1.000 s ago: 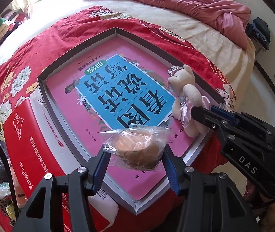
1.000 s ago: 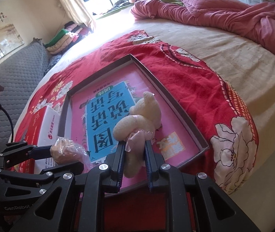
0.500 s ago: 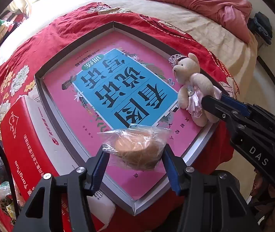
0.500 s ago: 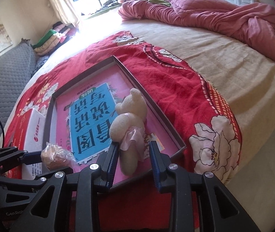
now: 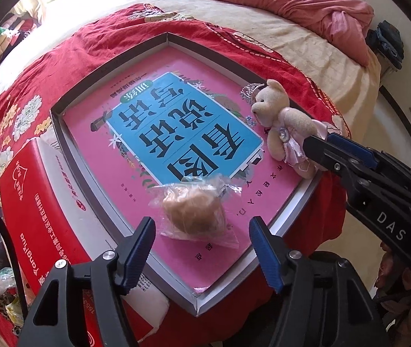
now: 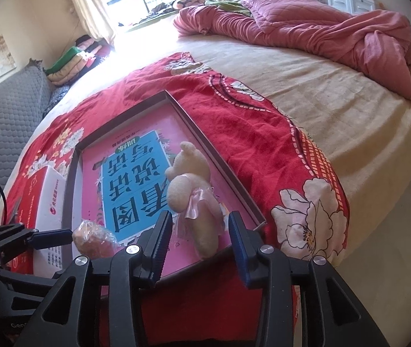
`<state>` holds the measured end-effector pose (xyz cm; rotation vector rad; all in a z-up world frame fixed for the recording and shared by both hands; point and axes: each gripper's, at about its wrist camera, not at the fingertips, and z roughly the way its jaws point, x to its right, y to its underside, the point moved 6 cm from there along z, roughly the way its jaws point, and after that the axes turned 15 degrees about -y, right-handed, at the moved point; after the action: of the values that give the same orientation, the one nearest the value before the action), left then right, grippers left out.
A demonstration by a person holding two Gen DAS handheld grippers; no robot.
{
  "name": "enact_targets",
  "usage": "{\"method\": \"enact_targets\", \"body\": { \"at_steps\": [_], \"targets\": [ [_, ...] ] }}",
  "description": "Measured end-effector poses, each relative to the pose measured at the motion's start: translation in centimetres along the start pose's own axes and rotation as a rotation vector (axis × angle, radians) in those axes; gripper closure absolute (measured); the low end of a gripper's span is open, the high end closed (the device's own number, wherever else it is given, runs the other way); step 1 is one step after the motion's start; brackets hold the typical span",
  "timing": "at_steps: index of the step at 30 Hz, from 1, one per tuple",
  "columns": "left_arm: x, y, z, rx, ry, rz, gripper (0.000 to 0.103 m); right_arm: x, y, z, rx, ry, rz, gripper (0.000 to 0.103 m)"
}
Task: Organize soft objects
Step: 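Open the left tool over the pink box while the right tool releases the teddy inside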
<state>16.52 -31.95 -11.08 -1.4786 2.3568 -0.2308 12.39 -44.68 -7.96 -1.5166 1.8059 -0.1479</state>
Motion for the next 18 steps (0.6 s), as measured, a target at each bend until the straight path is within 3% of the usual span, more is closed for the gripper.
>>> {"method": "enact_targets", "body": {
  "at_steps": [11,13,18],
  "targets": [
    [-1.4,0.4,-3.1,0.068,0.056,-0.074,0.029,-0.9,-0.6,-1.4,0.029,0.010,-0.023,0.059],
    [-1.7,0.5,-3.5,0.075,0.056,-0.082,0.028,-1.3,-0.8,-1.8,0.040,0.010,-0.033,0.050],
    [-2.7,0.9,-4.9,0.114,0.063,-0.109,0.025,-2.6,-1.1,-2.6,0.058,0.017,-0.066,0.046]
  ]
}}
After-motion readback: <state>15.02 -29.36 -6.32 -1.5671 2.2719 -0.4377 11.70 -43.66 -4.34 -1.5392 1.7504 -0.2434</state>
